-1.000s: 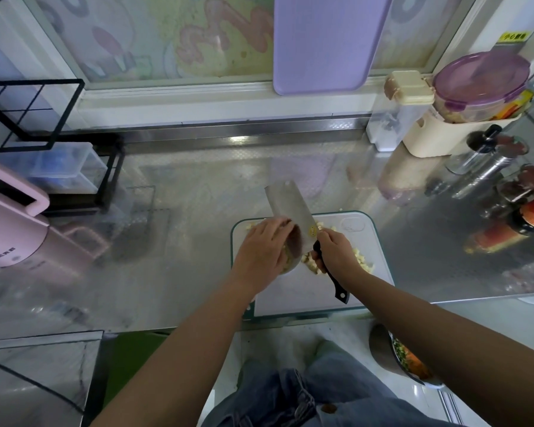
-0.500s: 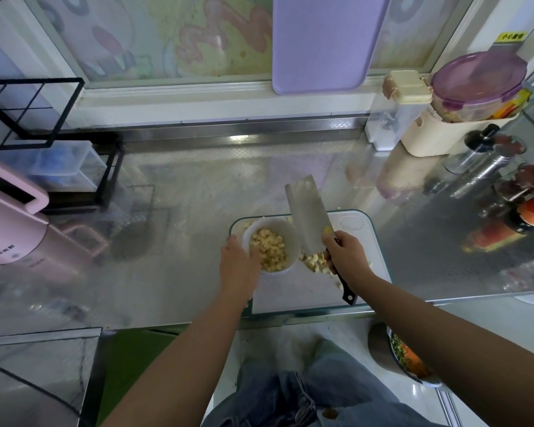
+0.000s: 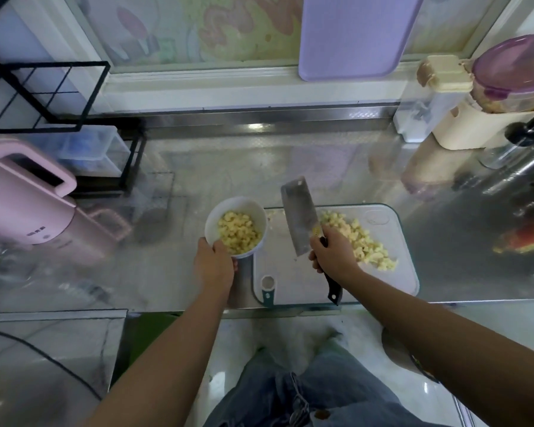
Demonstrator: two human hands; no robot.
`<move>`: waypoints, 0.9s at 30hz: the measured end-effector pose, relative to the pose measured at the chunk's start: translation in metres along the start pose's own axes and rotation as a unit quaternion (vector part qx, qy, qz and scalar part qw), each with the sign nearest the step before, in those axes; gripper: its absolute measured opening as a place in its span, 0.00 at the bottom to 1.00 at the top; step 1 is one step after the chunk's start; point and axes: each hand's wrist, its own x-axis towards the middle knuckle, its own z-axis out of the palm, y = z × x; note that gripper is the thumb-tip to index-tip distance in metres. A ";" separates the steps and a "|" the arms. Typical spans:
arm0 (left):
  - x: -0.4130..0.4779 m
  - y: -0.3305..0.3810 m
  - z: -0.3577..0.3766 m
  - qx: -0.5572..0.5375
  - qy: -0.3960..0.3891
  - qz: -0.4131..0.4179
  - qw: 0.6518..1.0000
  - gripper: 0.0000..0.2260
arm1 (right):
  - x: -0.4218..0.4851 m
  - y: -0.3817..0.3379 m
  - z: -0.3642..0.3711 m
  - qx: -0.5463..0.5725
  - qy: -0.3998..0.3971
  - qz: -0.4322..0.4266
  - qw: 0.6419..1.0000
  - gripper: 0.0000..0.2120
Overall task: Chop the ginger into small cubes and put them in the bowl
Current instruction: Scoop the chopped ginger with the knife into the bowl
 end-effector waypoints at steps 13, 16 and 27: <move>0.023 0.000 -0.027 0.046 -0.019 0.016 0.999 0.07 | 0.018 -0.009 0.069 -0.049 0.013 0.034 0.998 0.06; 0.019 0.006 -0.016 0.057 -0.045 0.029 0.997 0.06 | 0.014 0.005 0.049 -0.037 0.057 0.045 0.997 0.05; -0.007 0.027 0.037 0.110 -0.118 0.034 0.986 0.12 | -0.023 0.042 0.006 -0.006 0.107 0.088 0.990 0.05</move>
